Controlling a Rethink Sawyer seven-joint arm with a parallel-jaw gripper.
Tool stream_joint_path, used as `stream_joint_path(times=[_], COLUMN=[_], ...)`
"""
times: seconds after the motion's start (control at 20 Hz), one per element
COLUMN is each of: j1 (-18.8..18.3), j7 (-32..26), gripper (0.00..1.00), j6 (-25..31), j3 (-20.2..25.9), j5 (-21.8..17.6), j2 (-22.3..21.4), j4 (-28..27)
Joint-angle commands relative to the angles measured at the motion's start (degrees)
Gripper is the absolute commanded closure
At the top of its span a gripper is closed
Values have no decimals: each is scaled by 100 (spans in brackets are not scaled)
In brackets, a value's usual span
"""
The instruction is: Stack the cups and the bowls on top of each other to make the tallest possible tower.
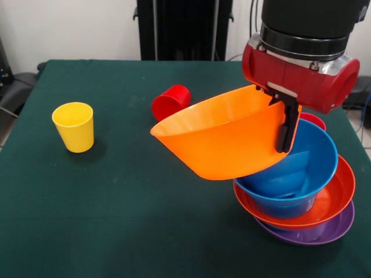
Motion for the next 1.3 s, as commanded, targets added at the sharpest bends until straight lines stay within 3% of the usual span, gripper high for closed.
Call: stream_joint_path(times=[0.05,0.6,0.75,0.9,1.05,1.3], j1=[227,463,504,523,496,418], j7=[1570,2151,2350,2256,2324,2184], gripper=[100,100,100,100,100,100], j6=[929,911,1094,793,843,789], j3=[83,-310,-431,-419,-510,-587], j5=[168,412,499,508,546,511], j2=[61,325,578,409,680,811], j4=[-290,-664,-1122,-659,-1038,-1105])
